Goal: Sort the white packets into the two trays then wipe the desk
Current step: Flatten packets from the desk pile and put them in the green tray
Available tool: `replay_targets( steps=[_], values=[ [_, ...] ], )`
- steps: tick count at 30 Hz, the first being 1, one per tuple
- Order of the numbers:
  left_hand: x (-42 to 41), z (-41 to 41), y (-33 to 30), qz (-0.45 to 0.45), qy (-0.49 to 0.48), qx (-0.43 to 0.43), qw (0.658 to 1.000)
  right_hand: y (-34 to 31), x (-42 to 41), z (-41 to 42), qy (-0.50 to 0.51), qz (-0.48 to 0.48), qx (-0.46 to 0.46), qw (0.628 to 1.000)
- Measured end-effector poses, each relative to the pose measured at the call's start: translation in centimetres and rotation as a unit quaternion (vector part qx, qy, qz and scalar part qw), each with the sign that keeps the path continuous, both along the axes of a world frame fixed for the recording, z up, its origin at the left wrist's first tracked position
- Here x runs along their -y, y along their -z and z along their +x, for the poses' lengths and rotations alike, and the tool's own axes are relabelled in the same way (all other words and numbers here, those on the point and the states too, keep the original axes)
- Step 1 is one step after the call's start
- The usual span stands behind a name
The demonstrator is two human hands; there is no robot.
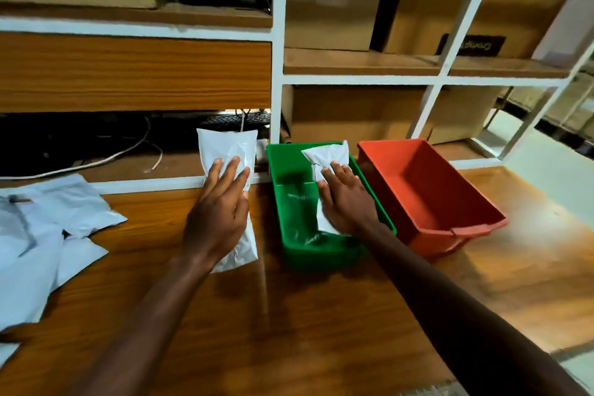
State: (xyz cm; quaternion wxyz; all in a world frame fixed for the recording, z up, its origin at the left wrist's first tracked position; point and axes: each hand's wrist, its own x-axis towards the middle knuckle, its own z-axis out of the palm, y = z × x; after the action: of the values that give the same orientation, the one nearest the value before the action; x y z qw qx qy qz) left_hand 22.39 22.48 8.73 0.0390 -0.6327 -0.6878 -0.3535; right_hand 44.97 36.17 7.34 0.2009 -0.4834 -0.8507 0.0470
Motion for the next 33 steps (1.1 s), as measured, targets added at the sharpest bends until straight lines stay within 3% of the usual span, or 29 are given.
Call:
replay_targets(
  steps=[6,13,24,30,33],
  values=[
    [-3.3,4.4,-0.1,-0.033,-0.059,0.001,0.998,4.0,-6.4,-0.6,-0.047,-0.095,0.097,0.99],
    [-4.5,3.4,-0.1,-0.041,-0.086,-0.009,0.995,7.5,-11.0,-3.3,-0.069,-0.144,0.155,0.975],
    [-7.2,0.3,1.9,-0.016,-0.019,-0.008,1.0,11.0,-12.1,-3.4,0.01,-0.249,0.131,0.96],
    [-8.8,1.2,2.3,-0.003,0.001,0.0,1.0,11.3,-11.8,-3.4,0.011,-0.209,0.175,0.962],
    [-9.2,2.0,2.1,0.005,0.006,-0.004,1.0,9.2,-12.2,-3.4,-0.004,-0.21,0.152,0.966]
  ],
)
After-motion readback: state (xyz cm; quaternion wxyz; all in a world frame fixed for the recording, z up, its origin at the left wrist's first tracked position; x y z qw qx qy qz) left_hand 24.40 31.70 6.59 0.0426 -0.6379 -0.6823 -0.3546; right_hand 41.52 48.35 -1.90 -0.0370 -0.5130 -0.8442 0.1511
